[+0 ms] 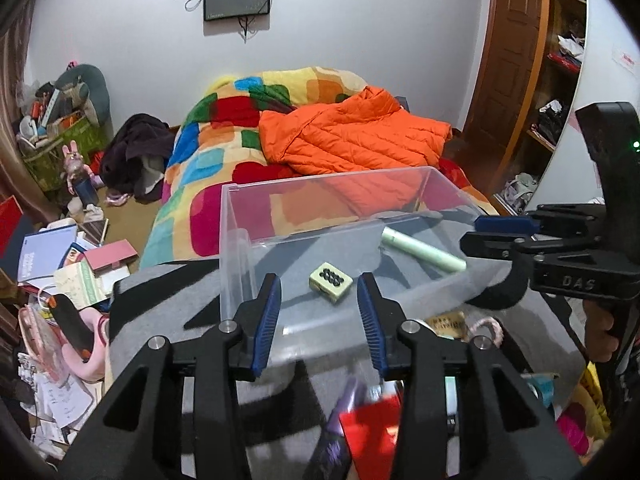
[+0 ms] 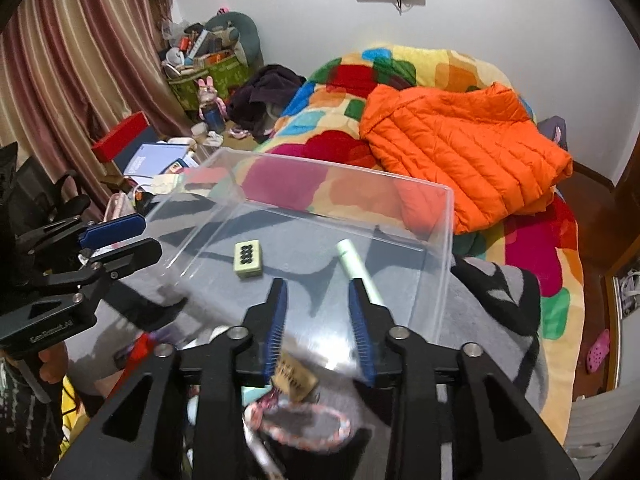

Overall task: Organize objects
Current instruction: 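Grasp the green glass bottle with the right tool while the left grasps the Max box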

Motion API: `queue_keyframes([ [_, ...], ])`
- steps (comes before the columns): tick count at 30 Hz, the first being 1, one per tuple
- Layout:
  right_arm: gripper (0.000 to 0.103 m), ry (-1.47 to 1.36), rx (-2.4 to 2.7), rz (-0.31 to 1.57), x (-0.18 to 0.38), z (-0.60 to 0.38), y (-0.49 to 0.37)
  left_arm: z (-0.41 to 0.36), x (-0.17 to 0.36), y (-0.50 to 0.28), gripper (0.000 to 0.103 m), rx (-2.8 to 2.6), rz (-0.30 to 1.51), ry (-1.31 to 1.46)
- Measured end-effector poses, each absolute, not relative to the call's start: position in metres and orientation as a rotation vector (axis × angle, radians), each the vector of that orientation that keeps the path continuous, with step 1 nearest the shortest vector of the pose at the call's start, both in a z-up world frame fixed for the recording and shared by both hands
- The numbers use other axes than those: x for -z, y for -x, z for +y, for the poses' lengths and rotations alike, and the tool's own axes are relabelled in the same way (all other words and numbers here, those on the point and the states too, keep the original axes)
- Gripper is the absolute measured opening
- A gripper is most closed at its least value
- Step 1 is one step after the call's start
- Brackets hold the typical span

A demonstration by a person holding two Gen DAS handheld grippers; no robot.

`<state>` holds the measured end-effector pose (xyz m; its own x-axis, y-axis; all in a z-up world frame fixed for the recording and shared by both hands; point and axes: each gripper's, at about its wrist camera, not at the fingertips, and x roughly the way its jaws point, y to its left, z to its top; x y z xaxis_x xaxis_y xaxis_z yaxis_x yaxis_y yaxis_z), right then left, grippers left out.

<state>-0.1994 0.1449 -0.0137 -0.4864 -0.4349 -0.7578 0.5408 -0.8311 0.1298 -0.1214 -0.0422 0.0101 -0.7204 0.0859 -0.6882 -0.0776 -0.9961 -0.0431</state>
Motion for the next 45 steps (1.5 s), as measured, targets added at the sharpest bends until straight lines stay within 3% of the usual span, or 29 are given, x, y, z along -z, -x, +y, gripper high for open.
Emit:
queue_keyframes([
  [4,0.042,-1.079,2.316,0.172,0.005,0.154,0.174,-0.038,-0.011,0.103,0.048,-2.824,0.001,1.123],
  [7,0.048,-1.054,2.310,0.170,0.003,0.161,0.155,-0.034,-0.005,0.090,0.049,-2.802,0.000,1.141],
  [23,0.052,-1.084,2.145,0.254,0.043,0.155,0.083,-0.012,0.024,0.047,0.057,-2.773,-0.005,1.230],
  [29,0.052,-1.108,2.109,0.350,0.064,0.139,0.073,-0.003,0.023,0.046,0.057,-2.762,0.029,1.239],
  [34,0.040,-1.084,2.093,0.320,0.062,0.144,0.069,0.015,0.023,0.054,0.057,-2.733,0.114,1.241],
  [41,0.038,-1.072,2.105,0.284,0.058,0.154,0.060,0.035,0.038,0.077,0.056,-2.704,0.287,1.318],
  [45,0.038,-1.074,2.115,0.266,0.059,0.160,0.056,0.035,0.045,0.080,0.046,-2.723,0.330,1.331],
])
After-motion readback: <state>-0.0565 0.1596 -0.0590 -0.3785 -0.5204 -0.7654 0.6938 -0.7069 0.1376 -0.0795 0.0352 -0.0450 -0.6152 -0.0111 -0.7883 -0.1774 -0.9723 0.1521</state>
